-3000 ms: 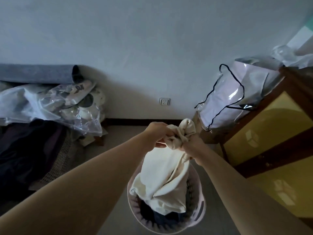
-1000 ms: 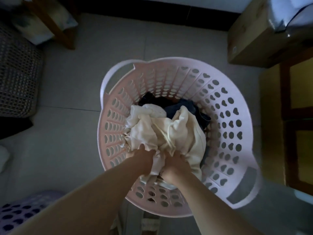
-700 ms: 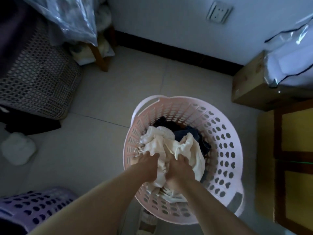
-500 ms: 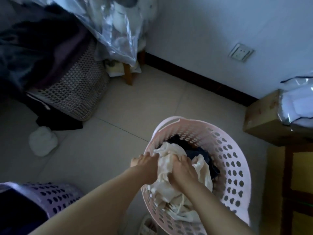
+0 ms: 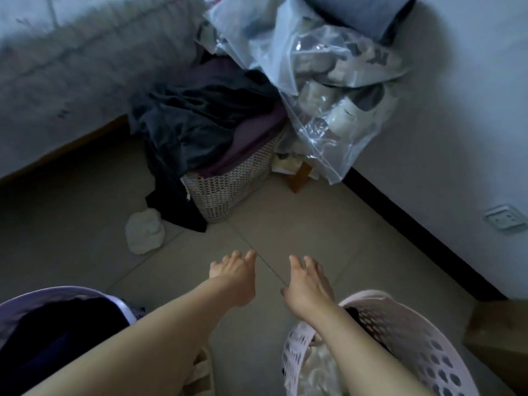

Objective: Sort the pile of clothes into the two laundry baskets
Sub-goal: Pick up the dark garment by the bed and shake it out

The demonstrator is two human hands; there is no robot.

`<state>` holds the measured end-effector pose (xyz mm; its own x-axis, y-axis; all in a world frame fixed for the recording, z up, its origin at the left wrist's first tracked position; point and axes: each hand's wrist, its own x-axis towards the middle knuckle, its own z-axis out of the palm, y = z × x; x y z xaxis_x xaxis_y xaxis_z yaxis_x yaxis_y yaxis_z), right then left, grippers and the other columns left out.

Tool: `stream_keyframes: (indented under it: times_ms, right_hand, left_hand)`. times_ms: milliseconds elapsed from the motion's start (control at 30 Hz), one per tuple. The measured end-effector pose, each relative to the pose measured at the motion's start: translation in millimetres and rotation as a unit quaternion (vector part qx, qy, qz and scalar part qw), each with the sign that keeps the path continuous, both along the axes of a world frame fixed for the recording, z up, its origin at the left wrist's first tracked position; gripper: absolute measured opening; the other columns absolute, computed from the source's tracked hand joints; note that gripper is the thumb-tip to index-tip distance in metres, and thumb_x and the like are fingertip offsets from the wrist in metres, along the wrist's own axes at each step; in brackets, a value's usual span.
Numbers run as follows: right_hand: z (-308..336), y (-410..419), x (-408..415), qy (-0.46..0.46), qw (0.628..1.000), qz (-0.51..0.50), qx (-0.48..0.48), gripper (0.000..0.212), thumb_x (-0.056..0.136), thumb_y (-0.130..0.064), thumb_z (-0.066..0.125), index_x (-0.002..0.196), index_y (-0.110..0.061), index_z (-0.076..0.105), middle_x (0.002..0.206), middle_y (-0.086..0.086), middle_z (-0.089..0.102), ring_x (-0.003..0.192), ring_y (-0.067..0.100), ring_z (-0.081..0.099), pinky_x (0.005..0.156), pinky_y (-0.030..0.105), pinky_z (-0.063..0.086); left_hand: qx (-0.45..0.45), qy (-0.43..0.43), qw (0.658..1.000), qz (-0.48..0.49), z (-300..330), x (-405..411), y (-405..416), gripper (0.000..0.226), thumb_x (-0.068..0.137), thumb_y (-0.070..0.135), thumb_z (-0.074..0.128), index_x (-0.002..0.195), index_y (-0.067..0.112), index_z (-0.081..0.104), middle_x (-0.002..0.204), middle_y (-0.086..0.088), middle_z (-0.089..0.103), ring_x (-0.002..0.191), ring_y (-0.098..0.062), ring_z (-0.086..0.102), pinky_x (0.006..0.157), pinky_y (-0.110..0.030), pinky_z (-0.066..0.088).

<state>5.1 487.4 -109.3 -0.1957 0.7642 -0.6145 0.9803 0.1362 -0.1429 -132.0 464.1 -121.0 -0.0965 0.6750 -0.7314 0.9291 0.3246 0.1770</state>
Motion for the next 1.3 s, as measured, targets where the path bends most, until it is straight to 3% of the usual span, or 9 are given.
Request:
stream_keyframes:
  times_ms: [567, 833, 967, 1100, 1200, 1300]
  right_hand:
    - [17.4, 89.5, -194.2, 0.013, 0.992, 0.120, 0.028, 0.078, 0.090, -0.026, 0.059, 0.149, -0.018, 0.009, 0.151, 0.012, 0.020, 0.140, 0.028, 0.021, 0.111, 0.037, 0.028]
    - [3.8, 152.7, -262.2, 0.041, 0.976, 0.200, 0.076, 0.102, 0.085, -0.017, 0.065, 0.149, -0.029, -0.013, 0.157, 0.014, -0.015, 0.146, 0.033, 0.002, 0.116, 0.041, 0.020]
    - [-9.7, 184.0, -288.5, 0.028, 0.957, 0.266, 0.109, 0.106, 0.083, -0.012, 0.065, 0.148, -0.034, -0.017, 0.155, 0.009, -0.027, 0.146, 0.032, -0.015, 0.120, 0.046, 0.007]
    - [-26.4, 210.4, -315.1, 0.010, 0.932, 0.334, 0.141, 0.113, 0.083, -0.016, 0.067, 0.145, -0.033, -0.025, 0.152, 0.005, -0.036, 0.144, 0.033, -0.022, 0.119, 0.048, -0.003]
    - [-33.8, 221.4, -330.7, 0.005, 0.932, 0.339, 0.128, 0.111, 0.084, -0.009, 0.064, 0.145, -0.032, -0.026, 0.153, 0.006, -0.033, 0.146, 0.032, -0.008, 0.120, 0.046, 0.002]
    - [-41.1, 227.6, -339.4, 0.010, 0.934, 0.338, 0.112, 0.102, 0.088, -0.012, 0.059, 0.147, -0.029, -0.023, 0.157, 0.010, 0.006, 0.137, 0.029, 0.025, 0.114, 0.041, 0.023]
  left_hand:
    - [0.054, 0.005, 0.988, 0.147, 12.7, -182.7, 48.9, 0.077, 0.084, 0.019, 0.058, 0.148, 0.022, 0.013, 0.136, -0.008, 0.036, 0.127, -0.030, 0.043, 0.099, -0.041, 0.038]
    - [0.073, -0.002, 0.973, 0.217, 2.7, -224.6, 100.3, 0.090, 0.085, 0.018, 0.061, 0.151, 0.022, 0.001, 0.147, -0.010, 0.023, 0.130, -0.031, 0.039, 0.102, -0.043, 0.037]
    - [0.078, -0.004, 0.958, 0.277, -8.1, -242.9, 124.1, 0.103, 0.084, 0.021, 0.066, 0.151, 0.020, -0.011, 0.157, -0.010, 0.005, 0.137, -0.031, 0.034, 0.104, -0.043, 0.036]
    - [0.120, -0.022, 0.932, 0.342, -20.2, -258.5, 151.3, 0.105, 0.085, 0.012, 0.063, 0.150, 0.021, -0.018, 0.160, -0.008, -0.002, 0.142, -0.029, 0.026, 0.110, -0.045, 0.034]
    - [0.158, -0.054, 0.909, 0.382, -23.5, -264.1, 171.9, 0.099, 0.086, 0.006, 0.056, 0.150, 0.022, -0.018, 0.159, -0.006, 0.010, 0.143, -0.026, 0.025, 0.113, -0.046, 0.029]
    - [0.181, -0.095, 0.870, 0.448, -22.1, -266.5, 190.5, 0.096, 0.088, 0.012, 0.056, 0.151, 0.017, -0.017, 0.155, -0.010, 0.024, 0.140, -0.026, 0.032, 0.113, -0.042, 0.030]
